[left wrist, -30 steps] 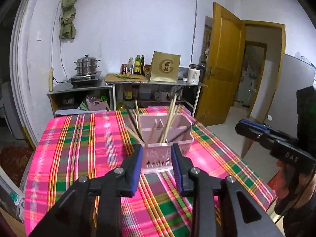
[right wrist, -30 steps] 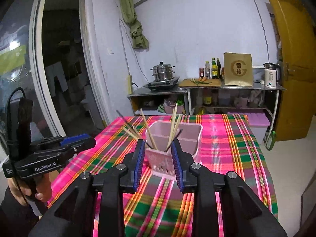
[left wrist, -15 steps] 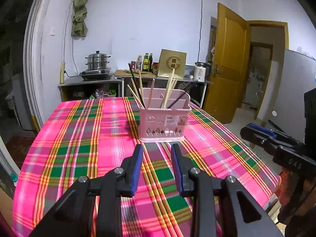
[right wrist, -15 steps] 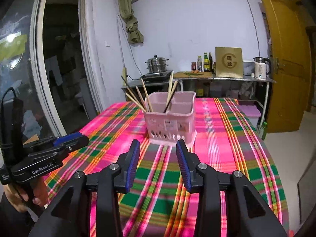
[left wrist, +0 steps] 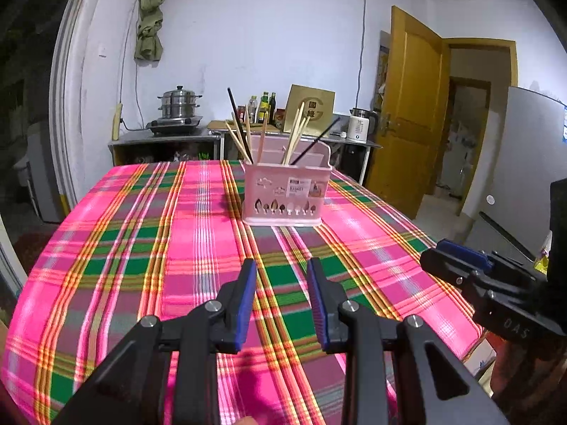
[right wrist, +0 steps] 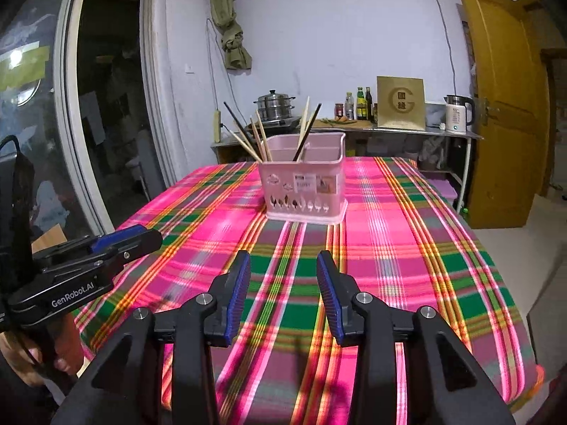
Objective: Organize utensils
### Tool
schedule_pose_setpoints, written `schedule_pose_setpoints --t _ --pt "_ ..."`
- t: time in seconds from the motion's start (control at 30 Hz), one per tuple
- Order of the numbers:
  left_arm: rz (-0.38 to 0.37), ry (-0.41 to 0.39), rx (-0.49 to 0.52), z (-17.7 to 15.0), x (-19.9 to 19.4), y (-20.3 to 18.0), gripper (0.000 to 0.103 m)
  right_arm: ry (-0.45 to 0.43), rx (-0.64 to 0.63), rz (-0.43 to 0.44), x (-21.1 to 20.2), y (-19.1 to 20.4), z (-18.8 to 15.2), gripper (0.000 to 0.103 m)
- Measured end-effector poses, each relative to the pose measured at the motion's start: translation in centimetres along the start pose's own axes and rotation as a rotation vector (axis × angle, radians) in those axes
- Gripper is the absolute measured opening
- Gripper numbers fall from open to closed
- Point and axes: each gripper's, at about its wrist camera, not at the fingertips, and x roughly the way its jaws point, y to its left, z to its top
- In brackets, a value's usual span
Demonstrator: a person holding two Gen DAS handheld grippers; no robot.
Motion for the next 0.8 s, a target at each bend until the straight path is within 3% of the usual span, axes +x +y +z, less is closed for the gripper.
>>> schedule_pose_setpoints --t 0.8 --pt "0.013 0.015 0.014 -2.0 0.2 -1.2 0.031 0.006 -0.023 -0.022 -0.1 0.7 -1.5 0.04"
